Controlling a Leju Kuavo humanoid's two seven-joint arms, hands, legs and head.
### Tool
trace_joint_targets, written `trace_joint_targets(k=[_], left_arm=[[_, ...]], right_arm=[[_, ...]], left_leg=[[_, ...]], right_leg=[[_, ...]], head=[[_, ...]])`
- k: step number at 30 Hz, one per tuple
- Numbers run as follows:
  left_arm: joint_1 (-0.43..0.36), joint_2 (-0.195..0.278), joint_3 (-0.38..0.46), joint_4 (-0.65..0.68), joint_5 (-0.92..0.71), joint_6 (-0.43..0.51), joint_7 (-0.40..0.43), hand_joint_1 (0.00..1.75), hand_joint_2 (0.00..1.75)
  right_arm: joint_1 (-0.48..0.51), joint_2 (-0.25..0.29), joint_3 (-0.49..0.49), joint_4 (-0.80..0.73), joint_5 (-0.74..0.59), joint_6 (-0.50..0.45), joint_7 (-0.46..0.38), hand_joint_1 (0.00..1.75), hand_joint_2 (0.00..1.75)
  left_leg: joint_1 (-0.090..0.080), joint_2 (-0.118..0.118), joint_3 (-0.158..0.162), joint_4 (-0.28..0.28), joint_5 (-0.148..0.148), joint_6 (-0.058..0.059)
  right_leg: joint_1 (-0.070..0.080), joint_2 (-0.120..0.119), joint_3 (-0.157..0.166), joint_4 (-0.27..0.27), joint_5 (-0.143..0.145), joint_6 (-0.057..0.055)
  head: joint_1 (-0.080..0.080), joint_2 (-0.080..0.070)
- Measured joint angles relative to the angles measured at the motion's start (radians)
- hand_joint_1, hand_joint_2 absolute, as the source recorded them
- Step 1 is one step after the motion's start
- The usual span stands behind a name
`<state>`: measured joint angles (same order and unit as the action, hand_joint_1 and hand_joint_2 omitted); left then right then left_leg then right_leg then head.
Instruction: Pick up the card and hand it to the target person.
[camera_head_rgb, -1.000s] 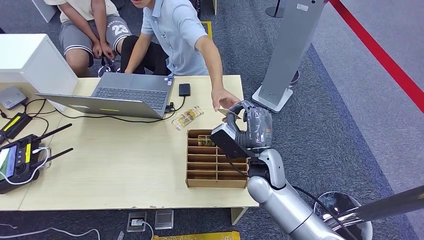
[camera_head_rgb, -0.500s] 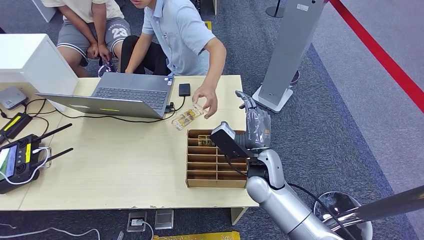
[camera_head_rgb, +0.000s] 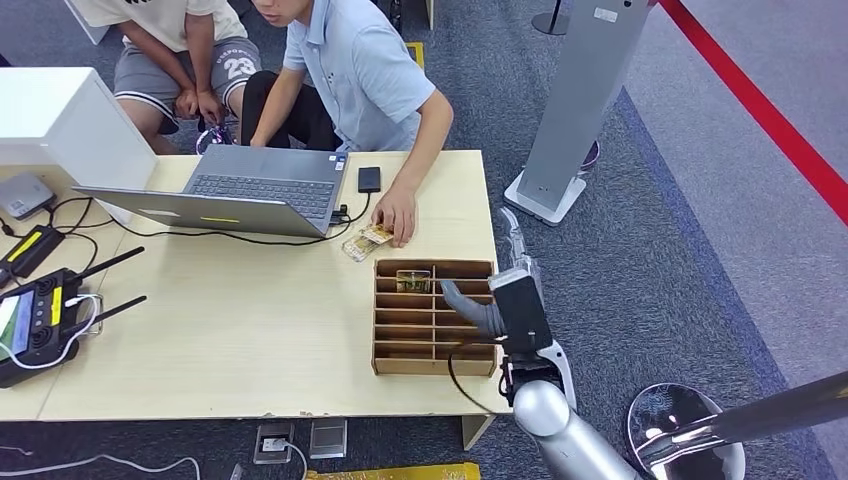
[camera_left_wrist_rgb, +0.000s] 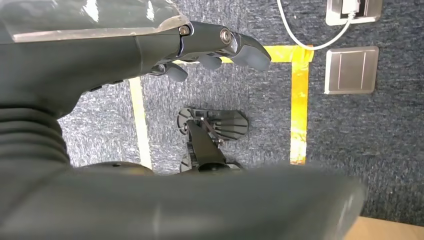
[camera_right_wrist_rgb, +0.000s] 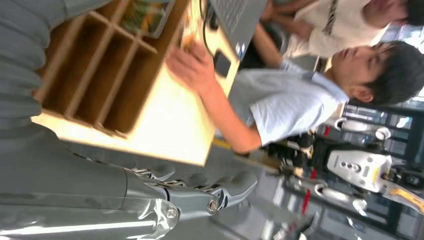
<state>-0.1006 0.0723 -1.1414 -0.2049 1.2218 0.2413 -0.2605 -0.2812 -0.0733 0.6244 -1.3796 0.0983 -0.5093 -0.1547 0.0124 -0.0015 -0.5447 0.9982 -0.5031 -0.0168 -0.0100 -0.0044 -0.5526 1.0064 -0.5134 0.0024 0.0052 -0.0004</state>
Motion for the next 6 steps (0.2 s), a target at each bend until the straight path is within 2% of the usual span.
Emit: trace_joint_targets(k=[3, 6], left_arm=[[0.002, 0.002, 0.000, 0.000, 0.002, 0.001, 0.002, 0.00, 0.00], [0.002, 0.005, 0.001, 0.000, 0.003, 0.001, 0.004, 0.00, 0.00]], right_arm=[[0.059, -0.027, -0.019, -0.060, -0.130, 0.079, -0.038, 0.00, 1.75], [0.104, -0.050, -0.034, -0.104, -0.187, 0.122, -0.039, 0.00, 1.75]], left_leg=[[0.000, 0.000, 0.000, 0.000, 0.000, 0.000], [0.000, 0.000, 0.000, 0.000, 0.000, 0.000]], right_leg=[[0.000, 0.000, 0.000, 0.000, 0.000, 0.000], [0.000, 0.000, 0.000, 0.000, 0.000, 0.000]], head=[[0.000, 0.000], [0.000, 0.000]])
